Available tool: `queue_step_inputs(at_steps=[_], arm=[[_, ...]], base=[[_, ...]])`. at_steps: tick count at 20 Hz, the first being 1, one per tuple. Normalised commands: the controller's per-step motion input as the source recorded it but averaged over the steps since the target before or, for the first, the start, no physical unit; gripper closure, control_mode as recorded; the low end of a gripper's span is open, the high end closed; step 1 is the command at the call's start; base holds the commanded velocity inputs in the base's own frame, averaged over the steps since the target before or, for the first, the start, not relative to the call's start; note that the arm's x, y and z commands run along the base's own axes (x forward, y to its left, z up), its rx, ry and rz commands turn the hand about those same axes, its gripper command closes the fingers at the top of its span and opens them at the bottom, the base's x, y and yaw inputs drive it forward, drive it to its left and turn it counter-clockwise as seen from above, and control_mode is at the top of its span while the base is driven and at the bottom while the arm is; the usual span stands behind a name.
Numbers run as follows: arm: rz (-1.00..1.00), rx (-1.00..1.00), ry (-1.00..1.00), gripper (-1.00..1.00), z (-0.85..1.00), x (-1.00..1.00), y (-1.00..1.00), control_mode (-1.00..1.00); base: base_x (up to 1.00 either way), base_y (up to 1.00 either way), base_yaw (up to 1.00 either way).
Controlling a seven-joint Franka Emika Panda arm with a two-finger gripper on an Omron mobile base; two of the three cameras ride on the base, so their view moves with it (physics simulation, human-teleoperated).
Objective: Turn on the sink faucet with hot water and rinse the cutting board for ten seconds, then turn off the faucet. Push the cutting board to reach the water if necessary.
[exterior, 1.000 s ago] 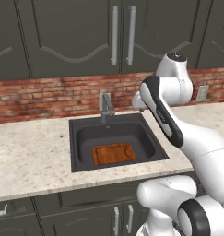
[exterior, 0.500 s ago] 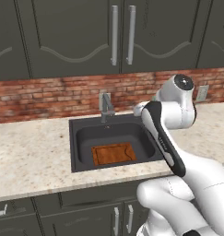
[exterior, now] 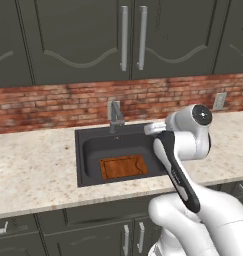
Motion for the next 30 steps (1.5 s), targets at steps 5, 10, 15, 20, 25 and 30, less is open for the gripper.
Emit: queue_step_inputs(at_steps=[5,10,15,20,25,30], arm=[[0.00,0.03,-0.04,-1.00,-0.07,0.07,0.00,-1.00],[0.00,0.05,-0.01,-1.00,-0.08,0.11,0.00,-1.00],[0.00,0.04,-0.04,-1.00,-0.14,0.18,0.00,-1.00],[0.00,0.00,-0.09,-1.00,-0.11,0.28,0.00,-1.00],[0.00,0.00,-0.06,-1.00,-0.12,0.32,0.00,-1.00],[-0.01,0.00,-0.02,-1.00,-0.11,0.36,0.00,-1.00]], base=[[0.00,0.00,0.00],[0.00,0.00,0.00],[0.00,0.00,0.00],[0.00,0.00,0.00],[0.00,0.00,0.00],[0.00,0.00,0.00]])
